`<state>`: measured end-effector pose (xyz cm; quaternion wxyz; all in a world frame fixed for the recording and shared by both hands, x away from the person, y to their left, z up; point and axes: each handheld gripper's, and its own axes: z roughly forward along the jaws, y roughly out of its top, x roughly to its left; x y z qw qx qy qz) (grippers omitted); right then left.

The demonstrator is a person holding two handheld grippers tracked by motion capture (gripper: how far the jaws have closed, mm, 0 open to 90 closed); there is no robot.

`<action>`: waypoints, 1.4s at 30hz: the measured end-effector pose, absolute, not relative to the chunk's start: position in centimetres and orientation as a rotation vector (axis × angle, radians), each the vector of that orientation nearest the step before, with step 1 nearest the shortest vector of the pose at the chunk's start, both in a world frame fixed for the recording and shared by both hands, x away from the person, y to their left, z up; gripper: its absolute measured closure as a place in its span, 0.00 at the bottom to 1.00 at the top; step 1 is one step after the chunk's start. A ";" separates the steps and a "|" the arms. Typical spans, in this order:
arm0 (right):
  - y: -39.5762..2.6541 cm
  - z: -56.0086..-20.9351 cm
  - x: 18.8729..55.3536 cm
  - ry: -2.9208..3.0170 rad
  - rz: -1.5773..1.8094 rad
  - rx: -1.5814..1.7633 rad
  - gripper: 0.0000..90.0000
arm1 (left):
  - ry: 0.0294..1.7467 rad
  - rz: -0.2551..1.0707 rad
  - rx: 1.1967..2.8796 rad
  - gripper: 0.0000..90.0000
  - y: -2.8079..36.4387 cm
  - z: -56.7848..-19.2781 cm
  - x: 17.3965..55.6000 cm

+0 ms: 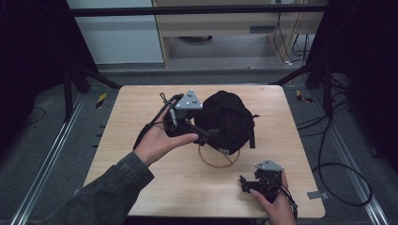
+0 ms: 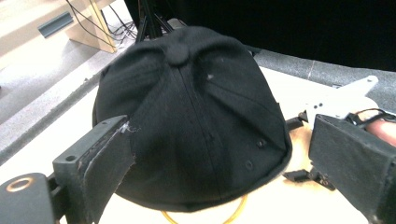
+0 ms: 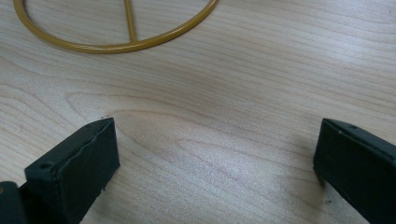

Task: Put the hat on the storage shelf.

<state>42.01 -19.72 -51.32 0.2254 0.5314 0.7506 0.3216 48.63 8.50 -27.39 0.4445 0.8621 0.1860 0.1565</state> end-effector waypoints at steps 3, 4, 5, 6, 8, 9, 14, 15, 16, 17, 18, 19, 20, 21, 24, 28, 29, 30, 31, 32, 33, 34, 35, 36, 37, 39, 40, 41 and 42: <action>-19.7 -51.3 42.0 2.069 0.886 1.460 0.00 | 0.470 0.378 2.124 0.06 9.2 -27.8 48.0; -19.7 -51.3 42.0 2.069 0.886 1.460 0.00 | 0.470 0.378 2.124 0.06 9.2 -27.8 48.0; -19.7 -51.3 42.0 2.069 0.885 1.460 0.00 | 0.469 0.374 2.118 0.06 9.5 -28.0 47.7; -19.7 -51.3 42.0 2.069 0.885 1.460 0.00 | 0.470 0.375 2.117 0.06 9.8 -28.1 47.5; -19.7 -51.3 42.0 2.069 0.885 1.460 0.00 | 0.483 0.382 2.108 0.06 10.4 -28.6 47.0; -19.7 -51.3 42.0 2.069 0.886 1.460 0.00 | 0.486 0.381 2.108 0.06 10.7 -28.8 46.8; -19.7 -51.3 42.0 2.069 0.887 1.462 0.00 | 0.498 0.379 2.097 0.06 11.5 -29.5 46.3; -19.7 -51.3 42.0 2.069 0.887 1.462 0.00 | 0.508 0.378 2.094 0.06 11.9 -29.9 46.1; -19.7 -51.3 42.0 2.069 0.887 1.461 0.00 | 0.512 0.374 2.096 0.06 12.1 -30.1 46.1; -19.7 -51.3 42.0 2.069 0.887 1.461 0.00 | 0.515 0.375 2.097 0.06 12.3 -30.3 46.0; -19.7 -51.3 42.0 2.069 0.887 1.461 0.00 | 0.517 0.379 2.100 0.06 12.5 -30.5 46.0; -19.7 -51.3 42.0 2.069 0.887 1.461 0.00 | 0.521 0.375 2.100 0.06 12.7 -30.8 45.9; -19.7 -51.3 42.0 2.069 0.887 1.461 0.00 | 0.521 0.375 2.100 0.06 12.7 -30.8 45.9; -19.7 -51.3 42.0 2.069 0.887 1.461 0.00 | 0.531 0.368 2.098 0.06 13.1 -31.2 45.8; -19.7 -51.3 42.0 2.069 0.888 1.461 0.00 | 0.534 0.376 2.108 0.07 13.6 -31.9 45.6; -19.7 -51.3 42.0 2.069 0.888 1.461 0.00 | 0.549 0.368 2.105 0.06 14.0 -32.8 45.4; -19.7 -51.3 42.0 2.069 0.888 1.461 0.00 | 0.559 0.363 2.106 0.06 14.3 -33.4 45.3; -19.7 -51.3 42.0 2.069 0.888 1.461 0.00 | 0.559 0.363 2.106 0.06 14.3 -33.4 45.3; -19.7 -51.3 42.0 2.069 0.887 1.461 0.00 | 0.568 0.349 2.110 0.06 14.6 -34.1 45.1; -19.7 -51.3 42.0 2.069 0.887 1.461 0.00 | 0.573 0.351 2.115 0.06 14.8 -34.5 45.0; -19.7 -51.3 42.0 2.069 0.887 1.461 0.00 | 0.573 0.351 2.115 0.06 14.8 -34.5 45.0; -19.7 -51.3 42.0 2.069 0.887 1.461 0.00 | 0.578 0.363 2.126 0.06 15.2 -35.2 44.7; -19.7 -51.3 42.0 2.069 0.888 1.461 0.00 | 0.578 0.363 2.126 0.06 15.2 -35.2 44.7; -19.7 -51.3 42.0 2.069 0.888 1.461 0.00 | 0.584 0.366 2.126 0.06 15.4 -35.5 44.6; -19.7 -51.3 42.0 2.069 0.888 1.461 0.00 | 0.602 0.360 2.124 0.06 16.0 -36.1 44.4; -19.7 -51.3 42.0 2.069 0.887 1.461 0.00 | 0.607 0.368 2.130 0.06 16.3 -36.4 44.3; -19.7 -51.3 42.0 2.068 0.887 1.461 0.00 | 0.619 0.376 2.132 0.06 16.8 -37.1 44.1; -19.7 -51.3 42.0 2.069 0.887 1.461 0.00 | 0.629 0.374 2.130 0.06 17.2 -37.5 44.1; -19.7 -51.3 42.0 2.068 0.887 1.462 0.00 | 0.629 0.374 2.130 0.06 17.2 -37.5 44.1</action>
